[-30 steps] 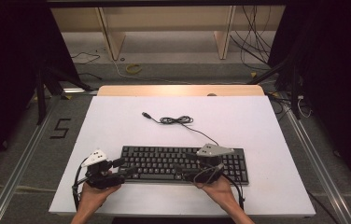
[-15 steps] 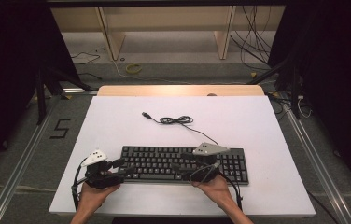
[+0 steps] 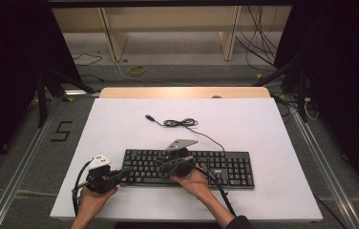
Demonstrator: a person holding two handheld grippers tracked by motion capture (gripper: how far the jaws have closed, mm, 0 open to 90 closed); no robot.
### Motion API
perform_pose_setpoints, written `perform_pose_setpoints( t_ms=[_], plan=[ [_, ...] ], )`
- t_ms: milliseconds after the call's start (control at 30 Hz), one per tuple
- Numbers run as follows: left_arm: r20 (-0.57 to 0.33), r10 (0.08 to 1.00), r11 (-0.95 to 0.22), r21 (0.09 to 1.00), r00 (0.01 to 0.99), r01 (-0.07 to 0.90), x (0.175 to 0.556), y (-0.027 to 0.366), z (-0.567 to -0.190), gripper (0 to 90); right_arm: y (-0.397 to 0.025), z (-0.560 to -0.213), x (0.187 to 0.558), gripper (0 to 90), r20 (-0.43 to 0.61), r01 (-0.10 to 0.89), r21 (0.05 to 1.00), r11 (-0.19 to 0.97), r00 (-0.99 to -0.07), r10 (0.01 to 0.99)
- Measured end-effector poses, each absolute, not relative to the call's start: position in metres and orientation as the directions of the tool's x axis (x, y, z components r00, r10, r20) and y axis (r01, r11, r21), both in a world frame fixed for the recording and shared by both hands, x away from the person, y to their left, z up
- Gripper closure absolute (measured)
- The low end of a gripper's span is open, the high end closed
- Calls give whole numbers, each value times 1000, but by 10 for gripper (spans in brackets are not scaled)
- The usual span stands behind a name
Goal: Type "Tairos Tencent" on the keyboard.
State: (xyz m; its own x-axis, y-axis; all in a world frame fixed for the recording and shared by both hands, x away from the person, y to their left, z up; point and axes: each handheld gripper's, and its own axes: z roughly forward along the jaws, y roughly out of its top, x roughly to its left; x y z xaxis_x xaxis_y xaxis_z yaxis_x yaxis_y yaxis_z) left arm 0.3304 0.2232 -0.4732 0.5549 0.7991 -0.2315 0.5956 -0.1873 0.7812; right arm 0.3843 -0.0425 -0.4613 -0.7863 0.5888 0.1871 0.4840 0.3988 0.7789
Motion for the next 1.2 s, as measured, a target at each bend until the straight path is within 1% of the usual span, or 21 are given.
perform_pose_setpoints(
  t_ms=[167,867,1200],
  plan=[
    [-225,805,-195,773,549,603,333,224,-475,890,-36,-465,390,900,182,500,762,411,-776,604],
    [-199,826,-233,732,528,640,339,222,-482,890,-24,-476,401,900,173,531,728,435,-755,633],
    [-199,827,-233,729,525,644,340,221,-483,889,-22,-478,403,900,170,537,719,442,-752,637]
  ],
)
